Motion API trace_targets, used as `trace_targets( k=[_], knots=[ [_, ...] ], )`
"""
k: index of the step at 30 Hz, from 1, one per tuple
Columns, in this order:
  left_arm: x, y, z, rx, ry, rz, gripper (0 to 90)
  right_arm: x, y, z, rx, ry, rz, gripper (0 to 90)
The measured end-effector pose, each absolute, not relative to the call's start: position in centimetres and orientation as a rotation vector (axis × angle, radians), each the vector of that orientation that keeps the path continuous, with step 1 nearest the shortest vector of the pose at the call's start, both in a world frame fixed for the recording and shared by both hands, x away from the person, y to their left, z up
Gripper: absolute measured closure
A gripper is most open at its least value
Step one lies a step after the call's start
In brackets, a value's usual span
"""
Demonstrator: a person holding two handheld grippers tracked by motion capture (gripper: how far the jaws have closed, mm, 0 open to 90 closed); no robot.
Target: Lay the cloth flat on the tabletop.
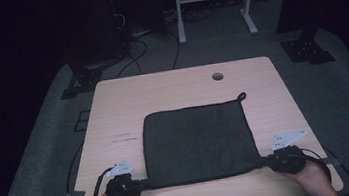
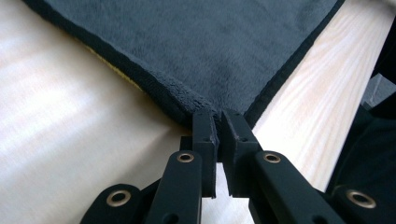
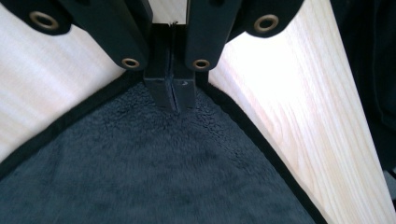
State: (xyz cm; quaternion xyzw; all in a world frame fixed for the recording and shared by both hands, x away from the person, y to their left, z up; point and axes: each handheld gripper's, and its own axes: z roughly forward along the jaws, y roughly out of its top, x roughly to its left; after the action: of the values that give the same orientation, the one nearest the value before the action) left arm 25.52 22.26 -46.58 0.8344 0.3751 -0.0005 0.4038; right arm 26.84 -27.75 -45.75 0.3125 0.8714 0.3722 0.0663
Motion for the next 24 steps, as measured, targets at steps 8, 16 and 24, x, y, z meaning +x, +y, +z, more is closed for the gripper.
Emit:
trace_targets(
  k=[8, 16, 24],
  knots=[
    [24.7, 22.4, -46.3, 2.128, 0.929, 0.084, 71.5, 26.3, -27.5, -46.2, 0.949, 2.649, 1.099, 73.5],
    [25.1, 23.0, -45.3, 2.079, 0.965, 0.244, 42.6, 27.4, -29.1, -45.4, 1.064, 2.414, 1.186, 35.9],
    [26.7, 23.0, -45.0, 2.059, 0.984, 0.317, 20.8, 29.6, -30.6, -45.8, 1.18, 2.289, 1.149, 19.7]
  ],
)
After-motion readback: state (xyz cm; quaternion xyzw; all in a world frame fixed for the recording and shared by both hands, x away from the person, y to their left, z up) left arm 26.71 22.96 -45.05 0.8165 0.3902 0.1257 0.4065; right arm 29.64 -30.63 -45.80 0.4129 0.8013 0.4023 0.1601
